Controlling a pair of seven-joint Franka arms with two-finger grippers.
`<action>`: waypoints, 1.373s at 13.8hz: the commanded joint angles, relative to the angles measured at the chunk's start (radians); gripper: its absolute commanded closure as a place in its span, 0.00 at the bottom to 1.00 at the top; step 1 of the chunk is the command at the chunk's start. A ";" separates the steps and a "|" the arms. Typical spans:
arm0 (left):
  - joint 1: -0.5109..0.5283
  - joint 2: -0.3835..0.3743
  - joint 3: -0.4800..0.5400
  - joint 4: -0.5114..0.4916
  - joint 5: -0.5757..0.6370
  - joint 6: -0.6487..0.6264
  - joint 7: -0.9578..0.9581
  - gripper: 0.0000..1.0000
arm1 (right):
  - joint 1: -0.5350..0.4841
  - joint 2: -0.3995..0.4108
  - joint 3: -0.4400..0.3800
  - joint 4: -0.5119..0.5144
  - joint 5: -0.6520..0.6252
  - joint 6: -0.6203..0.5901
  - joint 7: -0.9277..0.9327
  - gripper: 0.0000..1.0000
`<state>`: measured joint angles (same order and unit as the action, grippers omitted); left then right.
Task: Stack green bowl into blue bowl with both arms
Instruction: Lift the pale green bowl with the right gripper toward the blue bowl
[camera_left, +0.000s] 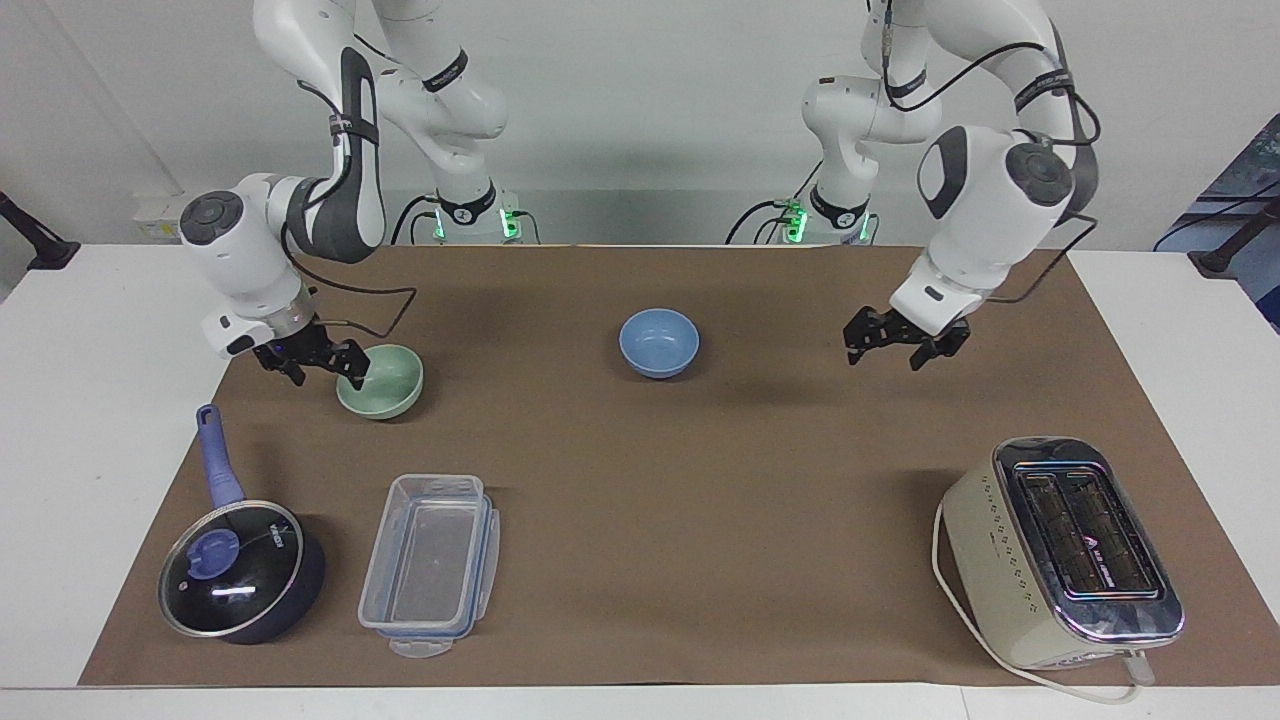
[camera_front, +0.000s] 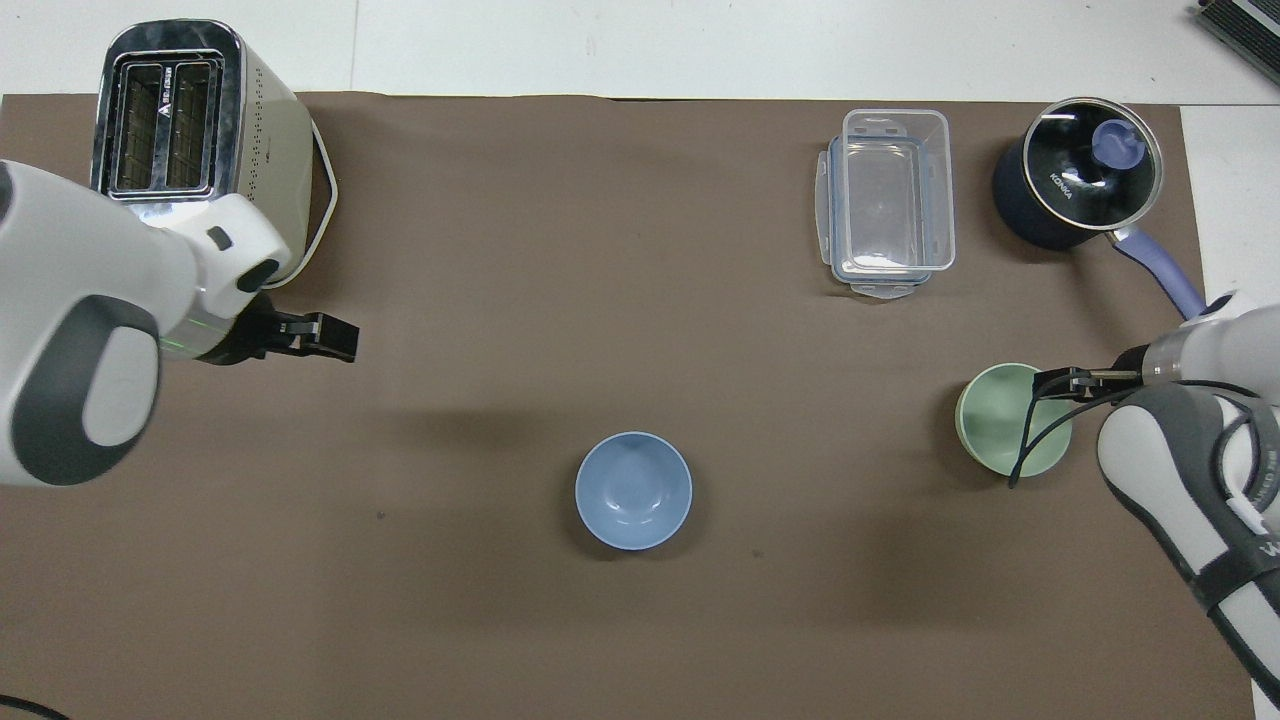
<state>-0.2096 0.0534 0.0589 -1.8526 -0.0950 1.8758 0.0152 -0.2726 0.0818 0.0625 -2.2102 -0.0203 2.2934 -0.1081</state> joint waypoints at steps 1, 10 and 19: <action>0.052 0.005 -0.011 0.113 0.069 -0.130 0.058 0.00 | -0.017 -0.007 0.008 -0.060 0.014 0.063 -0.025 0.00; 0.098 -0.075 -0.001 0.177 0.110 -0.287 0.109 0.00 | -0.017 -0.010 0.010 -0.052 0.014 0.024 -0.087 1.00; 0.105 -0.017 0.001 0.293 0.103 -0.382 0.094 0.00 | 0.094 -0.169 0.025 -0.013 0.092 -0.215 -0.085 1.00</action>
<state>-0.1135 0.0211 0.0660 -1.5801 -0.0036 1.5140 0.1009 -0.2288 -0.0161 0.0811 -2.2155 0.0076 2.1377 -0.1643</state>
